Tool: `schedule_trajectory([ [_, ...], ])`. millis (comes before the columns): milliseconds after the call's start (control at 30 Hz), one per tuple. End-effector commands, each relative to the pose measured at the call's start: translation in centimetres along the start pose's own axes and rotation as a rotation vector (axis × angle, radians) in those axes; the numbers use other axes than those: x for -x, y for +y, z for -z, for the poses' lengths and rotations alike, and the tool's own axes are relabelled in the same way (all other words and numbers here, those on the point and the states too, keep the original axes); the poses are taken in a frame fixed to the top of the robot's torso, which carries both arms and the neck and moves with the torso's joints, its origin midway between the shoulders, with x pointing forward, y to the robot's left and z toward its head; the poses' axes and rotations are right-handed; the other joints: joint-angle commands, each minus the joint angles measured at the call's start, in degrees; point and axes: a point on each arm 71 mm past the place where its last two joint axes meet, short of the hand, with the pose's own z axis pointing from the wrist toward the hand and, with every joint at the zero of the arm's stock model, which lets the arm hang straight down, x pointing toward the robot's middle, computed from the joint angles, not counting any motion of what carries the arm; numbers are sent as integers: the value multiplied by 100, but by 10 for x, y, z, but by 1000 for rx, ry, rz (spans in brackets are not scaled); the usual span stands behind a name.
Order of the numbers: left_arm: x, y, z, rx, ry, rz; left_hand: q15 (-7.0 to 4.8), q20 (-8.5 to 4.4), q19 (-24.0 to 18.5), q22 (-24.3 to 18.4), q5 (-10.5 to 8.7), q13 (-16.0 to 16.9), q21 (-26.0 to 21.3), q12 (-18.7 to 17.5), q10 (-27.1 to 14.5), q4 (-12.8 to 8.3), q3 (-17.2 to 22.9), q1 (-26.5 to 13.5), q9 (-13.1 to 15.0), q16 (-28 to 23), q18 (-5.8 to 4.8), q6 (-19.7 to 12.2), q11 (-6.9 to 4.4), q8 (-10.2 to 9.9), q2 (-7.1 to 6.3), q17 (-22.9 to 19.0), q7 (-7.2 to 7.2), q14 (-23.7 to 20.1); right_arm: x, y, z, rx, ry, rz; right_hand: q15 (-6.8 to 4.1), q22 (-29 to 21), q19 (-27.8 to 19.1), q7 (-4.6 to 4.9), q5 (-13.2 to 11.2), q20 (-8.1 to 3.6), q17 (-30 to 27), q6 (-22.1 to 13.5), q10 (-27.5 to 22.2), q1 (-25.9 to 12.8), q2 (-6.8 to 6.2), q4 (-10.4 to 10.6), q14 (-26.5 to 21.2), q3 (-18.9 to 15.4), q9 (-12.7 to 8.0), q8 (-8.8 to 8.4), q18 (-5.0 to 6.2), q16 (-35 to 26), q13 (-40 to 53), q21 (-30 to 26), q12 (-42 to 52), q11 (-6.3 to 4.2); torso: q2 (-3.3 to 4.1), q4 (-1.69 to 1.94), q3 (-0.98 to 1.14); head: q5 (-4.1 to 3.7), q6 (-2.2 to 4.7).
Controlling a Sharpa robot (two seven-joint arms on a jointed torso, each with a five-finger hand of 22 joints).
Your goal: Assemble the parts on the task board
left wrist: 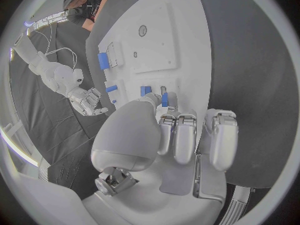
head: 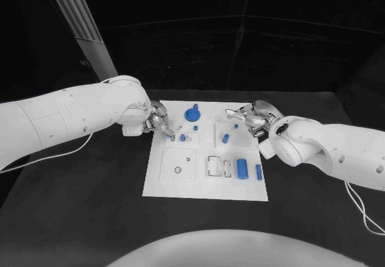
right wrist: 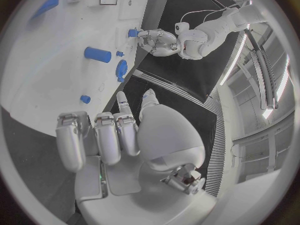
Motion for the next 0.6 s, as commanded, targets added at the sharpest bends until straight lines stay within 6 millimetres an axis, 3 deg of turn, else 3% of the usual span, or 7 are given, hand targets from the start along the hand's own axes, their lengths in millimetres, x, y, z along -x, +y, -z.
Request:
schedule_trajectory([
  [33, 0, -2, 0, -9, 12, -15, -23, -46, 593, 1508, -23, 1491, 23, 5, 596, -15, 54, -3, 8, 17, -37, 102, -16, 20, 17, 1510, -113, 595, 0, 1, 0, 6, -1, 3, -2, 1510, 594, 15, 21, 27, 1510, -38, 597, 6, 39, 3, 596, -42, 10, 35, -42, 14, 1506, 19, 15, 33, 2, -2, -3, -8, 0],
  [600, -2, -5, -2, -5, 28, -25, -18, -45, 593, 1508, -58, 1491, 23, 5, 596, -16, 65, -16, 12, 17, -37, 82, -7, 10, 0, 1510, -105, 595, -1, 2, 0, 5, 1, 2, -2, 1510, 594, 15, 21, 27, 1510, -38, 597, 6, 39, 3, 596, -42, 10, 35, -42, 14, 1506, 19, 15, 33, 1, -2, 1, 1, -12],
])
